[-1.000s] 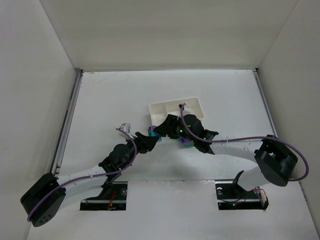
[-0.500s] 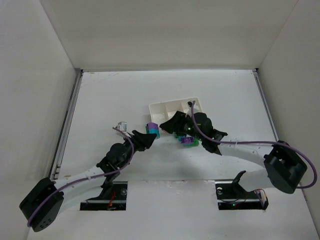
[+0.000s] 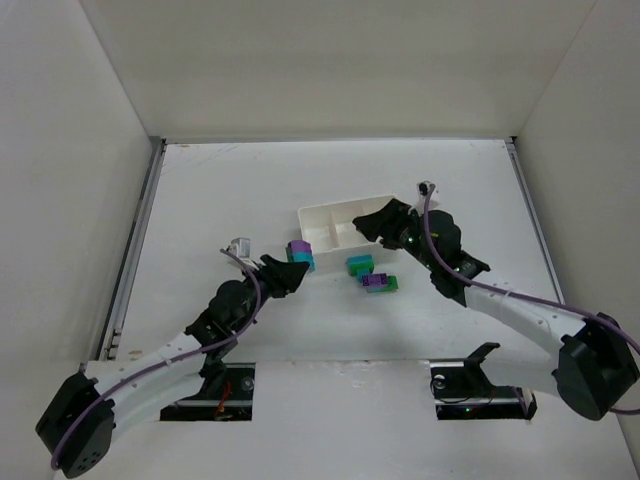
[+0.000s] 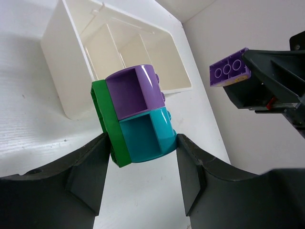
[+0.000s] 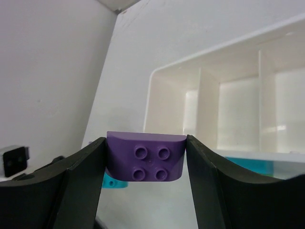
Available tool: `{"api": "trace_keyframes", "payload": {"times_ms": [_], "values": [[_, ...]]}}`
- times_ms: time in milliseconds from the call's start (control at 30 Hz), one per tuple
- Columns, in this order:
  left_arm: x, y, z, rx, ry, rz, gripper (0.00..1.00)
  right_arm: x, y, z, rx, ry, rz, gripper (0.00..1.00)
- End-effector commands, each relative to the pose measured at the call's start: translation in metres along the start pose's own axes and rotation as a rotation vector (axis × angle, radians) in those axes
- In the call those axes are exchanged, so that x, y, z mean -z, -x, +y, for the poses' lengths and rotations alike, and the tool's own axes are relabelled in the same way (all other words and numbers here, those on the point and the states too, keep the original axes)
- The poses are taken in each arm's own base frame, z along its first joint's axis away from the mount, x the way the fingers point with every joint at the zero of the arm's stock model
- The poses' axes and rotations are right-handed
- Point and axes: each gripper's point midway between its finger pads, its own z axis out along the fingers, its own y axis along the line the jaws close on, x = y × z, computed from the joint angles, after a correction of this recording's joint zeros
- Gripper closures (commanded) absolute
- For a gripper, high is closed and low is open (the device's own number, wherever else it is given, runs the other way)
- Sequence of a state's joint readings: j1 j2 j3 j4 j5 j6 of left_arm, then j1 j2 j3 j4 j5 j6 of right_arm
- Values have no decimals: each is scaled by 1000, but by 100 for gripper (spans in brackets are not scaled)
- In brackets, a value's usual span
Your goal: Sort the legos into containers by color
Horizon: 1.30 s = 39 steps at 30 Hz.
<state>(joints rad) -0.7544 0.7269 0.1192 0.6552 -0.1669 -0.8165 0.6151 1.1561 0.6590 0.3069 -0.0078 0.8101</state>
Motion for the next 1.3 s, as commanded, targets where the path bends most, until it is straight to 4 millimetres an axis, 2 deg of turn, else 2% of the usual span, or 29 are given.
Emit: {"api": "trace_keyframes", "payload": {"times_ms": [0, 133, 233, 333, 467, 600, 700, 767, 867, 1033, 1100, 1167, 1267], "values": [[-3, 29, -18, -46, -4, -63, 72, -5, 28, 3, 101, -57, -72, 38], [1, 47, -10, -83, 69, -100, 72, -29, 25, -5, 133, -101, -51, 38], [4, 64, 2, -75, 139, -146, 71, -47, 12, 4, 140, -82, -4, 38], [6, 72, 14, -53, 189, -168, 71, -69, -3, 14, 148, -65, 37, 38], [4, 67, 25, -19, 210, -149, 71, -93, -22, 16, 147, -66, 82, 37], [3, 56, 20, -13, 166, -117, 71, -108, -37, 9, 132, -84, 112, 35], [5, 48, 15, -20, 127, -85, 71, -117, -41, 6, 114, -92, 115, 34], [7, 45, 12, -15, 105, -74, 71, -120, -42, 6, 104, -97, 119, 28], [8, 40, 5, -19, 67, -44, 71, -121, -40, 8, 100, -90, 112, 17], [6, 29, -4, -12, 13, 4, 70, -107, -27, 21, 103, -63, 86, 11], [5, 22, -12, -17, -33, 34, 70, -93, -21, 28, 103, -40, 70, 12], [6, 15, -23, -20, -89, 58, 70, -69, -19, 41, 101, 5, 65, 18], [7, 3, -36, -56, -170, 99, 71, -34, -21, 63, 87, 116, 69, 18]]}}
